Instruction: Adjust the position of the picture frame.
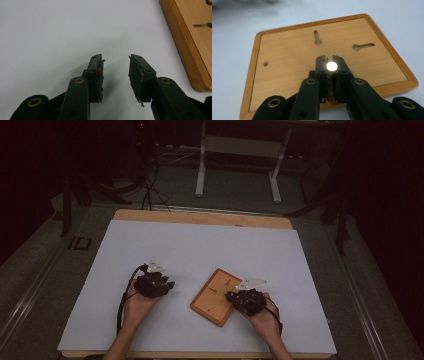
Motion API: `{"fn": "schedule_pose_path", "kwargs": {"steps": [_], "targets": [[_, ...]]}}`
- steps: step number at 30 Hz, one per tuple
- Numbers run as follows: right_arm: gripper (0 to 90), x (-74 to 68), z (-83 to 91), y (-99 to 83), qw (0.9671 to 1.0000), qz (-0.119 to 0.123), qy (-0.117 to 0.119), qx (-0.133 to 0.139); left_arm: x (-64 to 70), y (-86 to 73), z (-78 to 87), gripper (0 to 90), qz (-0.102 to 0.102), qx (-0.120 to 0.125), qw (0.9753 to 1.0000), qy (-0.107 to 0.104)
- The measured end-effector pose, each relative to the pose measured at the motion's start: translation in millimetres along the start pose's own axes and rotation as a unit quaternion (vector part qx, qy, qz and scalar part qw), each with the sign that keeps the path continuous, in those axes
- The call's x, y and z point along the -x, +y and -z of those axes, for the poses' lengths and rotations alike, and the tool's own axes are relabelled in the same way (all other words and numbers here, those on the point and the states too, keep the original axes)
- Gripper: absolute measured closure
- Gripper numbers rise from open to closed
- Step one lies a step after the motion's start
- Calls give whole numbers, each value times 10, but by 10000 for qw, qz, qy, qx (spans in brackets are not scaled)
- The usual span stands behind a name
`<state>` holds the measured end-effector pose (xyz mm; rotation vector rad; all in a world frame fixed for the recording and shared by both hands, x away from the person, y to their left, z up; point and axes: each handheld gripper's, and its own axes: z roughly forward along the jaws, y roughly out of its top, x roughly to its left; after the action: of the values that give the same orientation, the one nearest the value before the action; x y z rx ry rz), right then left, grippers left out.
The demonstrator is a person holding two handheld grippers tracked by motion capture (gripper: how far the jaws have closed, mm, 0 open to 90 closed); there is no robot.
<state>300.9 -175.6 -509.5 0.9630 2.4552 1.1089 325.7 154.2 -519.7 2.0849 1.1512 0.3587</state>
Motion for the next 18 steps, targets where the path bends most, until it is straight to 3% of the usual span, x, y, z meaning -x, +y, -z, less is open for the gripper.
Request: {"fn": "schedule_pose_path", "kwargs": {"steps": [4, 5, 8, 14, 18], "targets": [[840, 50, -5, 19, 9997, -61, -225, 112, 5, -1, -8, 630, -16, -28, 10000, -12], [840, 82, -16, 27, 9990, -101, -415, 163, 7, -3, -9, 630, -9, -37, 10000, -23], [840, 135, -50, 34, 9976, -226, -617, 231, 8, -7, -10, 630, 6, -40, 10000, -28], [841, 257, -79, 58, 9948, -542, -773, 377, -1, -17, -5, 630, 63, -23, 10000, -12], [842, 274, -42, 105, 9939, -507, -848, 483, -22, -20, -2, 630, 80, -19, 10000, -22]]}}
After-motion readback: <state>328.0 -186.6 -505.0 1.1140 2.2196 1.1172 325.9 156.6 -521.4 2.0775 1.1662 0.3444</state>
